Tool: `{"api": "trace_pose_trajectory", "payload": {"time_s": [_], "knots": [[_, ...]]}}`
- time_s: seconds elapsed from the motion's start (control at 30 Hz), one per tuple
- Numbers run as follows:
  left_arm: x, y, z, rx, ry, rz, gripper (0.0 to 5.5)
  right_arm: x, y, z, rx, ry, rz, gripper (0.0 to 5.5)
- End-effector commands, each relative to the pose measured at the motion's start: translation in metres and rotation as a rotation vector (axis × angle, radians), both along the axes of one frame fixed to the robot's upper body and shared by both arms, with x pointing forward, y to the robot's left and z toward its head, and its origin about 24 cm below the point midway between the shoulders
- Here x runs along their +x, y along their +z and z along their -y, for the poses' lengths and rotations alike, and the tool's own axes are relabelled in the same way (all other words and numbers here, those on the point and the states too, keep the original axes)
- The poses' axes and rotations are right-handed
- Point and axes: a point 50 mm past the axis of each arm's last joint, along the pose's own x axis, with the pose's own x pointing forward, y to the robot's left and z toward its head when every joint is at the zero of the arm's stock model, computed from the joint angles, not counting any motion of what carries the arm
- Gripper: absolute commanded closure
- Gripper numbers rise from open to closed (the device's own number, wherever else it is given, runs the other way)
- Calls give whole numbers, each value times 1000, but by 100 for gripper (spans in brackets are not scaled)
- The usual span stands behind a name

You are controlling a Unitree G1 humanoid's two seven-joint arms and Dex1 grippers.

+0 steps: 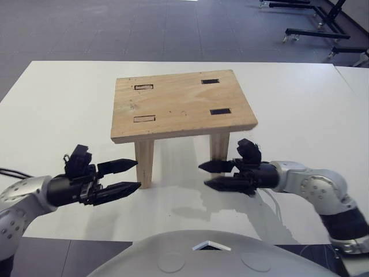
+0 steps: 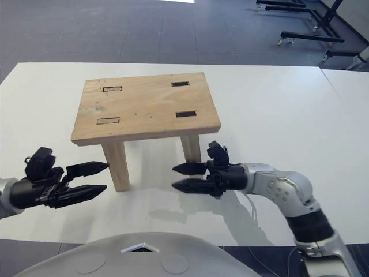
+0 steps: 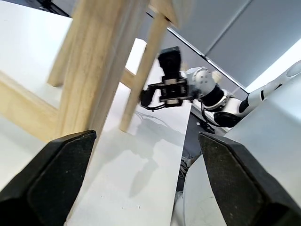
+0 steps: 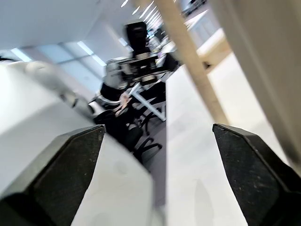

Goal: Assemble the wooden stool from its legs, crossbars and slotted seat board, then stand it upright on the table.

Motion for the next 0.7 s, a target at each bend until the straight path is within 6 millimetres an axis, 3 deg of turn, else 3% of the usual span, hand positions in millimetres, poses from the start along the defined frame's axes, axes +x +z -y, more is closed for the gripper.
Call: {"api": "trace_pose_trajectory", "payload": {"time_s": [0.03,0.17,0.3,0.37,0.47,0.6,0.7], "knots": [[38,-6,-3,36,62,53,151,28,1,-16,46,-67,92,130],[80,-15,-6,84,166,122,151,52,6,-29,79,-109,158,130],[103,-21,0,39,202,137,151,85,9,-41,45,-290,304,130],[120,-33,10,34,280,156,151,94,10,-45,61,-363,346,130],[146,-35,18,-29,475,229,151,97,8,-48,74,-397,374,130],[137,-16,29,-130,565,344,151,85,27,-47,187,-424,408,130],[95,21,50,-231,559,510,151,67,41,-44,227,-475,461,130]]}}
